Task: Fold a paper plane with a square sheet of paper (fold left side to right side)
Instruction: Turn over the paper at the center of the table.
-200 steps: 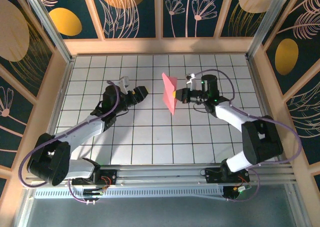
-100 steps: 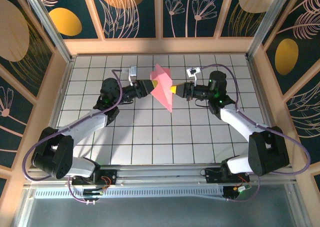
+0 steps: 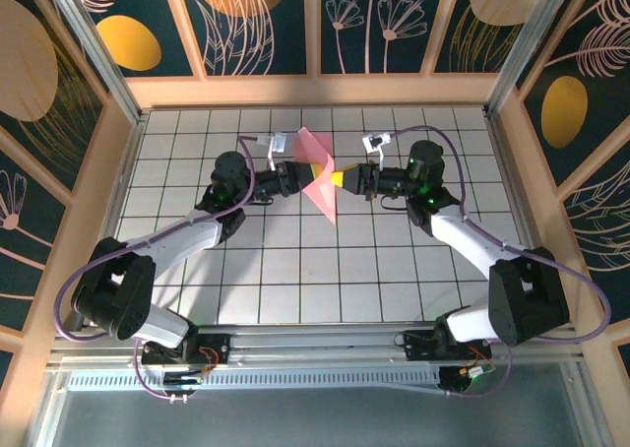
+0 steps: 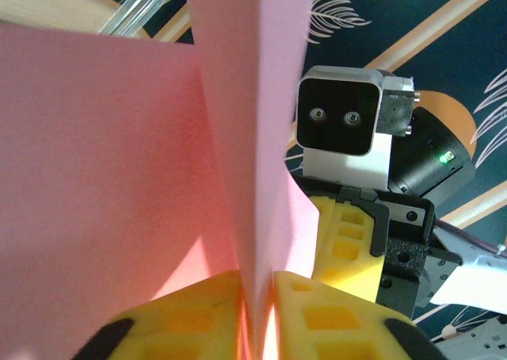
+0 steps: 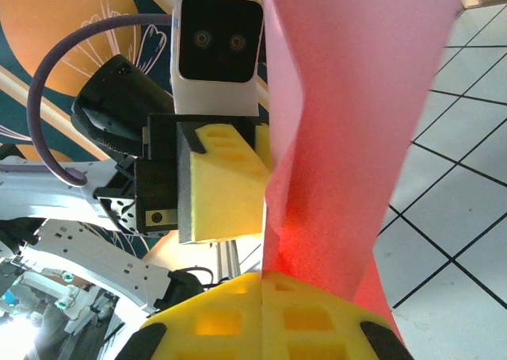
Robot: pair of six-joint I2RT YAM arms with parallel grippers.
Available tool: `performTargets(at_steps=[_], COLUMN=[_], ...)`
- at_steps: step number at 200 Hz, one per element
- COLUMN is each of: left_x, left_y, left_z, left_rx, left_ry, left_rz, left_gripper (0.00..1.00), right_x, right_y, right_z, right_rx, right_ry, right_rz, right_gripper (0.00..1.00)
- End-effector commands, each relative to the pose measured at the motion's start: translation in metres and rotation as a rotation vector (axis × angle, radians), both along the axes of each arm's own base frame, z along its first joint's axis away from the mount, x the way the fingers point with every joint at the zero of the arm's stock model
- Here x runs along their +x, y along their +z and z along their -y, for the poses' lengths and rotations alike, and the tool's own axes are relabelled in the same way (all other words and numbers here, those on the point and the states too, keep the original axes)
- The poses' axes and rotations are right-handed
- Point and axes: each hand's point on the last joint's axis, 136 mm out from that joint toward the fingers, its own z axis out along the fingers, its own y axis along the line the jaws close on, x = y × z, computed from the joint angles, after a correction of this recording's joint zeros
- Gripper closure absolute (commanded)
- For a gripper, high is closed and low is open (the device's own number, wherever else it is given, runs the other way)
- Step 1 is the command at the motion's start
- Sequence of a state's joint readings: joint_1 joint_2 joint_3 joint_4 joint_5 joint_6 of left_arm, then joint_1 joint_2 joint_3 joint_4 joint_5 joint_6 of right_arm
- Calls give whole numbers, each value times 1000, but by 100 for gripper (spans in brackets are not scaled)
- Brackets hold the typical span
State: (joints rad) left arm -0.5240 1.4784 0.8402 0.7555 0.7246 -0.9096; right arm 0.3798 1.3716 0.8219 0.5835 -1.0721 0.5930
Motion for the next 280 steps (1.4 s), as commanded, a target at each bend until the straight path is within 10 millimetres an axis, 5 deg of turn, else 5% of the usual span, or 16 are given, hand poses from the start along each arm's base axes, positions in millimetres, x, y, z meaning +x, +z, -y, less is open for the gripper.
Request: performTargets(at_steps=[1,28,73,145,177,280], left_x=[1,2,2,3,3,-1], left_y=[21,24,34,55,60,69], left_z=[1,-1,-4,-16,-21,-12], left_rx=[-30,-37,-60,-117,-139,-181], left_ry=[3,18,39,117,146,95], left_rz=[74,79,102,185,204,211], left_gripper=[89,96,100,100,100,100], right_x=[0,3,12,21,15,-33], right_y=[2,4,14,25,15,8], right_z=[-2,0,13,58,70,36], right_rx=[2,0,-11,-54,-82,-20], right_ry=[2,-18,-105,-319,-361,-95], right_rz=[19,26,60,89,72,63], right_gripper=[100,100,78,37,1,1])
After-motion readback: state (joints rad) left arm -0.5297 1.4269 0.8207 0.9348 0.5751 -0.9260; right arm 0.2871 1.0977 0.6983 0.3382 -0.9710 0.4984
